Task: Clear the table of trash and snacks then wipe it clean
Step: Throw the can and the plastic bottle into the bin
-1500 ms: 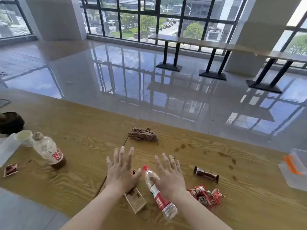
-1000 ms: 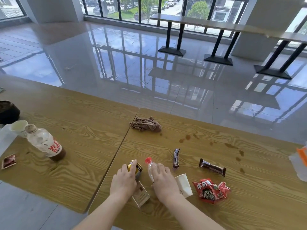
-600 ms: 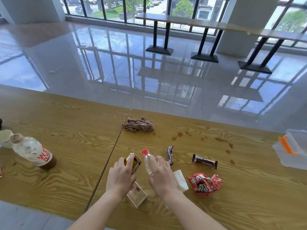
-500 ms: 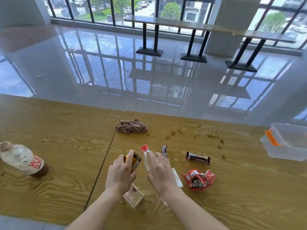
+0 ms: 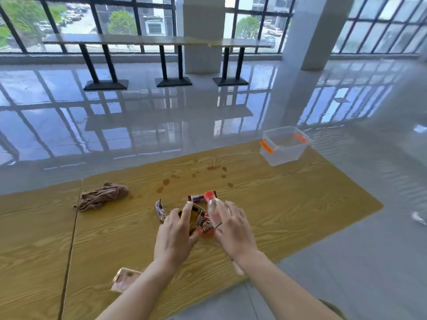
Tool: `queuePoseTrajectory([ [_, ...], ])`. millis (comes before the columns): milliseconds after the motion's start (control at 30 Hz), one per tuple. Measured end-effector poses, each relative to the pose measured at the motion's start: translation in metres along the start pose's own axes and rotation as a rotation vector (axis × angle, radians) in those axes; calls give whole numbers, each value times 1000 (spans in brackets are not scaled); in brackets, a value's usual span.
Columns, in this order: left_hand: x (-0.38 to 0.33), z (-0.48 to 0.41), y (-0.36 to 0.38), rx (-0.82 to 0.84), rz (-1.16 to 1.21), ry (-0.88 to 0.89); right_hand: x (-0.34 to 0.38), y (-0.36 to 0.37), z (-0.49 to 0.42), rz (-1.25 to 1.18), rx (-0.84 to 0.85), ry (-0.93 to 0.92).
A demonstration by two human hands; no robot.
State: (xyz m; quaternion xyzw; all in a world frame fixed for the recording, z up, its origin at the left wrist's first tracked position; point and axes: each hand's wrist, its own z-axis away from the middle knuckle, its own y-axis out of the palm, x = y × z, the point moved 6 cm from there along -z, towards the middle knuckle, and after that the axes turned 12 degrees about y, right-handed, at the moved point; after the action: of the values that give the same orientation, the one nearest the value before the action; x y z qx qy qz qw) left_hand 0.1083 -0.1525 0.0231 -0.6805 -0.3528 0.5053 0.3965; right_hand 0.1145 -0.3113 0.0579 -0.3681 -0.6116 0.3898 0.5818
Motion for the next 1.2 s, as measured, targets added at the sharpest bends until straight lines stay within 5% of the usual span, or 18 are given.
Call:
queuePoseTrajectory([
  [133,-79,-12,29,5,8,132,-74,-48,25,19,-145,68],
  [633,-337,21,237,253,171,308,-415,-78,159,-113,-144,558],
  [867,-362,56,388,503,276,256,-548,5,222,-277,-162,870],
  [1200,-340,77,547,677,259,122,-647,141,244,-465,-199,1051],
])
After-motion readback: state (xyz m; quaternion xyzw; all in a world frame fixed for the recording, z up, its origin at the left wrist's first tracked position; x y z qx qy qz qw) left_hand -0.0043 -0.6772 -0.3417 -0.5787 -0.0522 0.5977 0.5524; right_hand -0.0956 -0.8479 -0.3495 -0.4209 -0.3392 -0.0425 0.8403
